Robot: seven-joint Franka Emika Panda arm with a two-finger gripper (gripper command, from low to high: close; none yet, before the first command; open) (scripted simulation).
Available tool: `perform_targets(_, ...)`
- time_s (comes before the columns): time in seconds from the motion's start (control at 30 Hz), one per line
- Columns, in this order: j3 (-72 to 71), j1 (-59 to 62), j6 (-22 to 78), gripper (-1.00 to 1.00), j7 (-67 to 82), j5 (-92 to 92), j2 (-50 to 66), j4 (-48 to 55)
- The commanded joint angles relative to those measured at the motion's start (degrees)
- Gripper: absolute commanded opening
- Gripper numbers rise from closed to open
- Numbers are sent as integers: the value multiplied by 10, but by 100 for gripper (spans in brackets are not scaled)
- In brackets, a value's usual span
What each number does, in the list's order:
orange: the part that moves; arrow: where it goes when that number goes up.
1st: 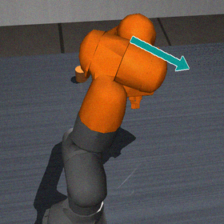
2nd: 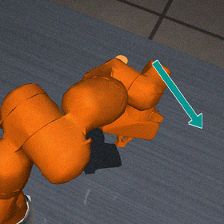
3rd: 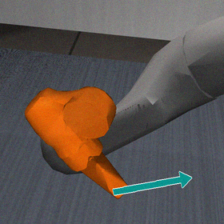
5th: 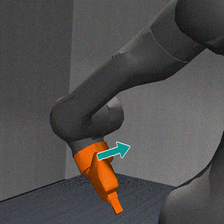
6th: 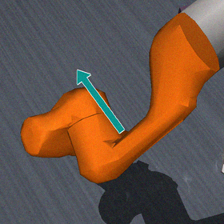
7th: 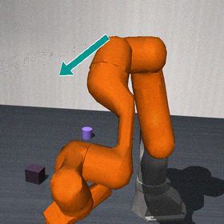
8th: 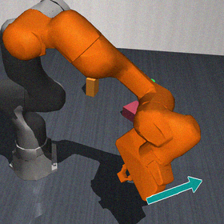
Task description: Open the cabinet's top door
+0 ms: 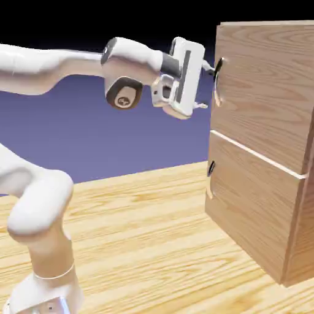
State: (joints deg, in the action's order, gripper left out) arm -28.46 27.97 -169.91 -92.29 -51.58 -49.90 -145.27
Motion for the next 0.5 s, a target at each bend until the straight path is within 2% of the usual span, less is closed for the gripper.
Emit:
perform_targets(0.0, -14, 14, 2, 0, -24, -25, -8, 8)
perform_targets(0.47, -206, 208, 30, 0, -361, -374, -125, 114)
